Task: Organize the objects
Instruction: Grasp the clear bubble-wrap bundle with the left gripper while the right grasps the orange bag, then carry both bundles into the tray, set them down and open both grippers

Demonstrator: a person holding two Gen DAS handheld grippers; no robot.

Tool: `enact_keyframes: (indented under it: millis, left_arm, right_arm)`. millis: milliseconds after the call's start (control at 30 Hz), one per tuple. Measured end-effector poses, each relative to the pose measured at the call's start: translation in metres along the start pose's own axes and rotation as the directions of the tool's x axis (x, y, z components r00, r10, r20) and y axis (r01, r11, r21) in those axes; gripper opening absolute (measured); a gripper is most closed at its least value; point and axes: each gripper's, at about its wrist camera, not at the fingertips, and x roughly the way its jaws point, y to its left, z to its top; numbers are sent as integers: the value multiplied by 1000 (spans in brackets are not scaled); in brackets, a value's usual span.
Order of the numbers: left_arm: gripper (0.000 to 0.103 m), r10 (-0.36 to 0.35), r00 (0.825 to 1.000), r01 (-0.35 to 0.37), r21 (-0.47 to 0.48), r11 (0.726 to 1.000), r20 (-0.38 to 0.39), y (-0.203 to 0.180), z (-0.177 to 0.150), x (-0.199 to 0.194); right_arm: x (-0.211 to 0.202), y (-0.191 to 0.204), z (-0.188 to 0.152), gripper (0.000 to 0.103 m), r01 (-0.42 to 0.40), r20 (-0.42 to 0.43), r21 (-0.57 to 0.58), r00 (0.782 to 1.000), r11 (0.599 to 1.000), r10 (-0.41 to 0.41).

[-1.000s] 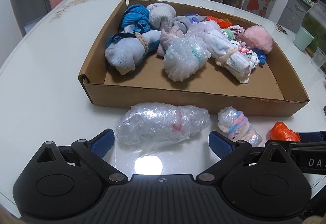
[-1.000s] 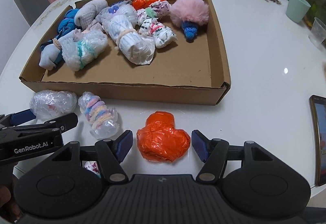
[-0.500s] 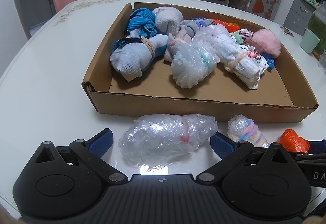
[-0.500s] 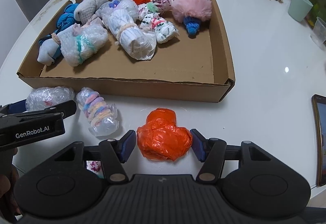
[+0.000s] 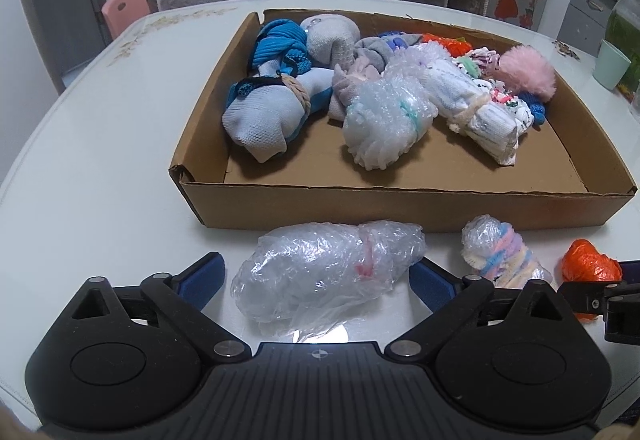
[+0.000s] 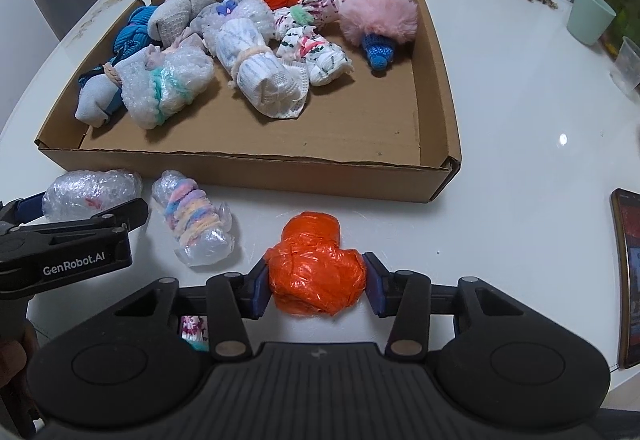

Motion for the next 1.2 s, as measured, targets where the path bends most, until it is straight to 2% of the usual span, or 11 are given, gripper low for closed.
enact_keyframes:
  millis: [100,167,200,633,833,1000,1133,1200]
  left_arm:
    - [89,-6,1000,6,7,1000,11,0,1,-3]
    - [76,-9,1000,8,10,1000,17,-1,2,-5]
    - [75,-11,1000,11,11,1000,16,0,2,-6]
    - [70,-27,999,26,-27,999,-32,8,7,-25]
    - [70,-31,999,31,19,999,11,6,24,-56]
    - [70,-102,992,98,52,994,71,-2,46,-71]
    - [70,-167,980,152,129,980,108,-21,66,-71]
    - [70,-196,974,176,170,970,111,-34,74,-66]
  right_arm:
    - [0,0,1,42,-6,-2,1,1000,1000,6]
    - [-1,0,1,41,-10,-4,-1,1000,1000,10]
    - [-1,0,1,41,-14,-3,-5,1000,1000,14]
    - [-20,-5,9,41,-53,52,-5,997,999,54]
    - [-40,-10,16,41,-88,114,-7,990,996,88]
    - [-58,-21,26,41,-108,182,-4,978,994,106]
    - [-74,-33,45,41,-85,270,-44,958,995,93]
    - [-75,-41,58,41,-79,288,-50,953,996,90]
